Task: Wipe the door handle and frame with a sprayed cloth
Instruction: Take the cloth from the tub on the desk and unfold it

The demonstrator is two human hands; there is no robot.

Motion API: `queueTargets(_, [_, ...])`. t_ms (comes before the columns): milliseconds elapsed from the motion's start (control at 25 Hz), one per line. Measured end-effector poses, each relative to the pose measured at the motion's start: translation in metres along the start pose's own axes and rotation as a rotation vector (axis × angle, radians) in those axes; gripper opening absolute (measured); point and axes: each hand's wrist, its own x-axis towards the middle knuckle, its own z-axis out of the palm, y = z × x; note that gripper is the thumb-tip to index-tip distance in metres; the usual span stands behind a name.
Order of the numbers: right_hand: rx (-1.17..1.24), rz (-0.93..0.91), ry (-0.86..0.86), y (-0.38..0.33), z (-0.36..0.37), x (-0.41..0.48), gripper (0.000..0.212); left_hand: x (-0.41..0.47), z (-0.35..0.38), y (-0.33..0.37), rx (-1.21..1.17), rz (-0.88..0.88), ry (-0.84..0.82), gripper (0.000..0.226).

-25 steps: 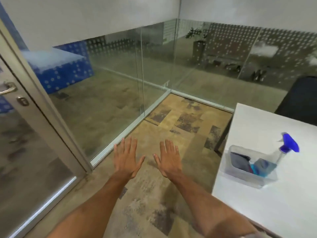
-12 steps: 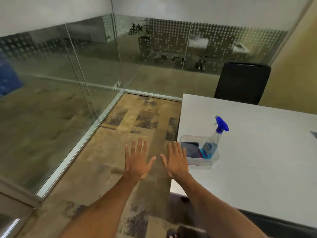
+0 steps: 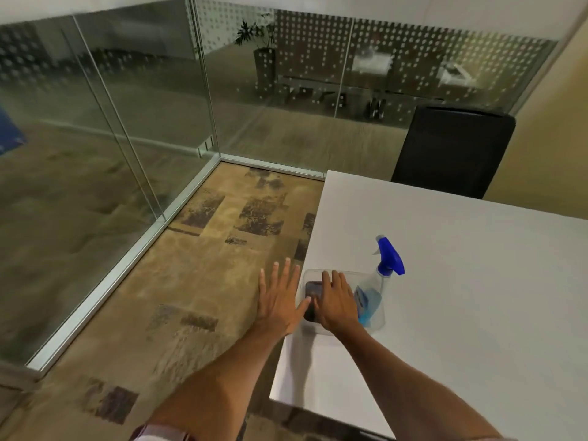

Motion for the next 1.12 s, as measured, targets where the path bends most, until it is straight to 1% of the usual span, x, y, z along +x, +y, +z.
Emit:
queueTargets(120, [0.048,0.005,-0.043,0.014,0.015,0.021,0.062,0.021,0.023,0.019,0.014,-0.002,-0.068,0.078])
queueTargets(280, [0.066,0.005,-0.121,0.03,0.038,0.043,0.061,0.04,0.047,0.024,0.029,0.001,-0.152,0.078])
queueTargets(400, [0.079,0.009,-0.149,0.037,0.046,0.056,0.06,0.047,0.058,0.024,0.032,0.027,-0.175,0.077])
queueTargets(600, [0.037,0.001,-0.134,0.045,0.056,0.06,0.058,0.048,0.067,0.029,0.047,0.101,-0.176,0.079])
queueTargets(680, [0.017,0.037,-0.151,0.045,0.057,0.063,0.062,0.049,0.07,0.031,0.04,0.095,-0.17,0.08])
queueTargets(760, [0.04,0.115,-0.181,0.043,0.058,0.063,0.066,0.049,0.073,0.034,0.035,0.084,-0.169,0.081])
queueTargets(840, [0.199,0.219,-0.179,0.04,0.063,0.06,0.055,0.048,0.078,0.033,0.02,0.075,-0.176,0.082])
queueTargets(880, [0.239,0.219,-0.169,0.04,0.064,0.059,0.049,0.048,0.08,0.033,0.012,0.071,-0.175,0.082])
queueTargets(920, [0.257,0.211,-0.159,0.039,0.066,0.06,0.047,0.048,0.082,0.032,0.012,0.069,-0.174,0.082])
queueTargets(1000, [0.224,0.247,-0.155,0.035,0.066,0.065,0.053,0.049,0.084,0.03,0.007,0.061,-0.178,0.083])
queueTargets(1120, [0.307,0.327,-0.208,0.031,0.063,0.07,0.059,0.05,0.086,0.032,0.001,0.068,-0.191,0.083])
